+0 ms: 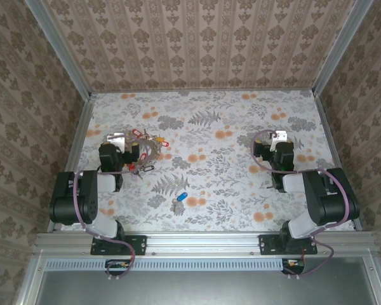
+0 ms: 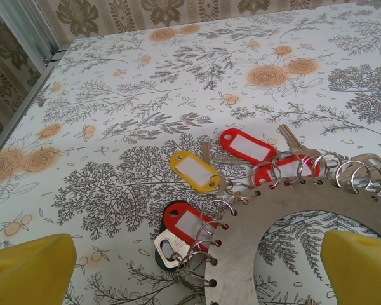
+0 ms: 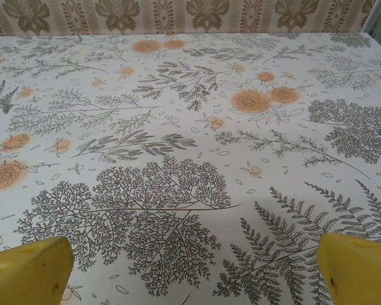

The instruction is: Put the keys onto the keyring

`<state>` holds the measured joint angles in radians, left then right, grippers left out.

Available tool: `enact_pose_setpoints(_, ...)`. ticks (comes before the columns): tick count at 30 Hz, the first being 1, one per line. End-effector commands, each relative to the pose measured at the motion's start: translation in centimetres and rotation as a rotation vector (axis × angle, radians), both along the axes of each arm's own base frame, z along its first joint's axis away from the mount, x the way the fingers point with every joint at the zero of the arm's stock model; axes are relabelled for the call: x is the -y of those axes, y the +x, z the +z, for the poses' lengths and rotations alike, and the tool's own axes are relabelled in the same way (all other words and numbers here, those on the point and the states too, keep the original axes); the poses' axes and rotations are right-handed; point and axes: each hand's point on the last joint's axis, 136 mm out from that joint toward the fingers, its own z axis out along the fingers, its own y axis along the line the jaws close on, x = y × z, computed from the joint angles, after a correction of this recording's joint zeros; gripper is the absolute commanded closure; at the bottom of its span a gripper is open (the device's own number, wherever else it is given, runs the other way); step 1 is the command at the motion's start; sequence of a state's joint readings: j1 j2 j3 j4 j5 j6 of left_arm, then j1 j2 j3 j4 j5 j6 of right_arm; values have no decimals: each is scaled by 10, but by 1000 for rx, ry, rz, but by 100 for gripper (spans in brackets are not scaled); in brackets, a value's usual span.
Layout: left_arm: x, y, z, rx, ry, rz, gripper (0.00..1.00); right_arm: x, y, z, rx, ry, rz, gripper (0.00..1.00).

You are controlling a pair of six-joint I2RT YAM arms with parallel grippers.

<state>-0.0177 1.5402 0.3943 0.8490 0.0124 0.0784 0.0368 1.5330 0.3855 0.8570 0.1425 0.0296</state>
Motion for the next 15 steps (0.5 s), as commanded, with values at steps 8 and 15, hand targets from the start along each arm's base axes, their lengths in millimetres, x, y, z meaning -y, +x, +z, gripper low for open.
enact_pose_setpoints(8,4,-15,41,41,-62,-22,0,-20,-3,26,68,2,118,0)
enact_pose_setpoints(15,1,-37,71,-148,-305,113,0,-10,-19,66,-258,250,-90,0)
